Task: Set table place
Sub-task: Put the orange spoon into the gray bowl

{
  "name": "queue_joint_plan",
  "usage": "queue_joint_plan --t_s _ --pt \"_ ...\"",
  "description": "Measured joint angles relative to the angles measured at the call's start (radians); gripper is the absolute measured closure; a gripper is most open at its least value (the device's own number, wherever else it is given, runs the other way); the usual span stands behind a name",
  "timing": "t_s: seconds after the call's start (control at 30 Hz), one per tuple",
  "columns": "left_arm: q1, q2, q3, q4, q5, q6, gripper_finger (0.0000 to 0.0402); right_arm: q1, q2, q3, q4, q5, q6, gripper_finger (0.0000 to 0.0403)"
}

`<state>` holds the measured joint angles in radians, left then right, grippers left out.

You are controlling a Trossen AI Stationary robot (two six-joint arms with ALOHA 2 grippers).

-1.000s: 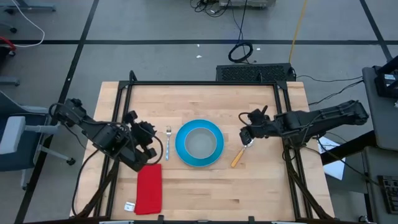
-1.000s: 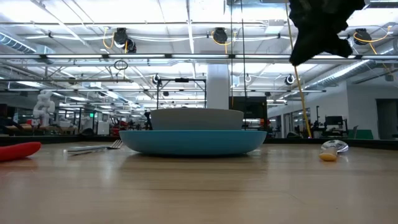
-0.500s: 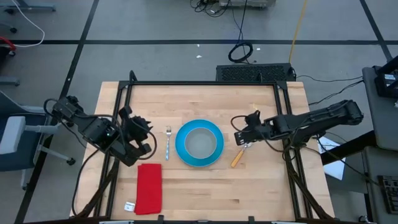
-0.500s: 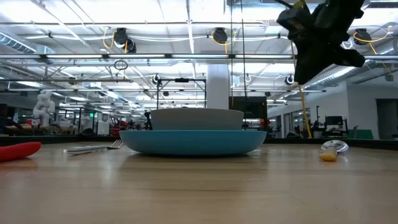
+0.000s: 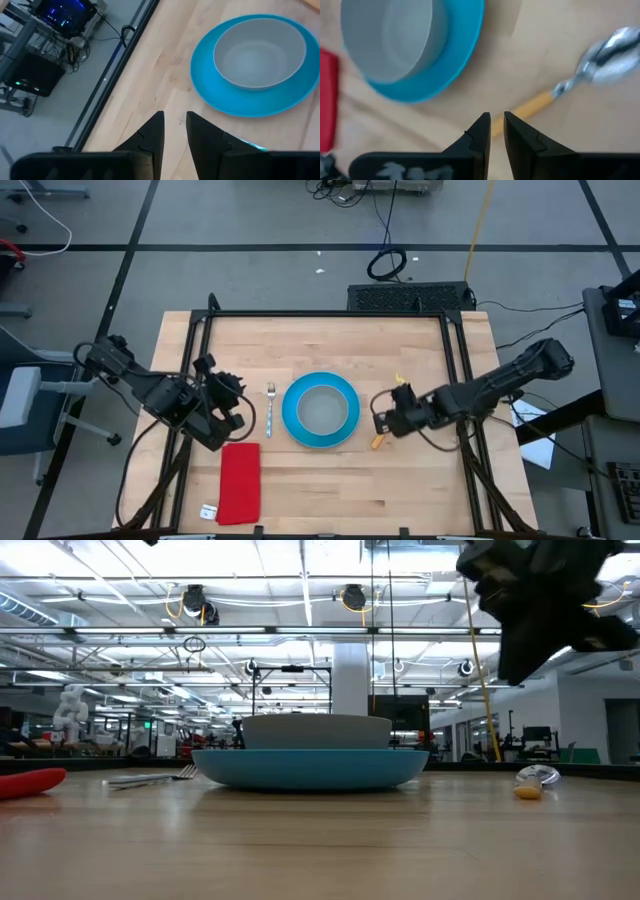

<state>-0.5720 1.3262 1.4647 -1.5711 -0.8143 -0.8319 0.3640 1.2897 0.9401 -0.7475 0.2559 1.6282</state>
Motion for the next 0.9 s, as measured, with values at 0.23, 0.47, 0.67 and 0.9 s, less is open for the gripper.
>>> queue_joint_plan --t_s 0.23,0.47,0.67,0.9 --pt "0.0 0.0 -0.032 0.0 0.0 -0.024 0.0314 0.156 0.085 0.0 0.096 0.0 0.232 0.0358" --pt "0.0 0.0 -0.032 0.0 0.0 -0.019 0.0314 0.203 0.146 0.0 0.061 -0.031 0.372 0.0358" --pt "0.0 0.0 -0.032 0.0 0.0 -0.018 0.0314 0.186 0.148 0.0 0.032 -0.019 0.282 0.0358" --pt "0.0 0.0 -0.032 0.0 0.0 -0.017 0.0314 0.181 0.148 0.0 0.074 -0.018 0.273 0.0358"
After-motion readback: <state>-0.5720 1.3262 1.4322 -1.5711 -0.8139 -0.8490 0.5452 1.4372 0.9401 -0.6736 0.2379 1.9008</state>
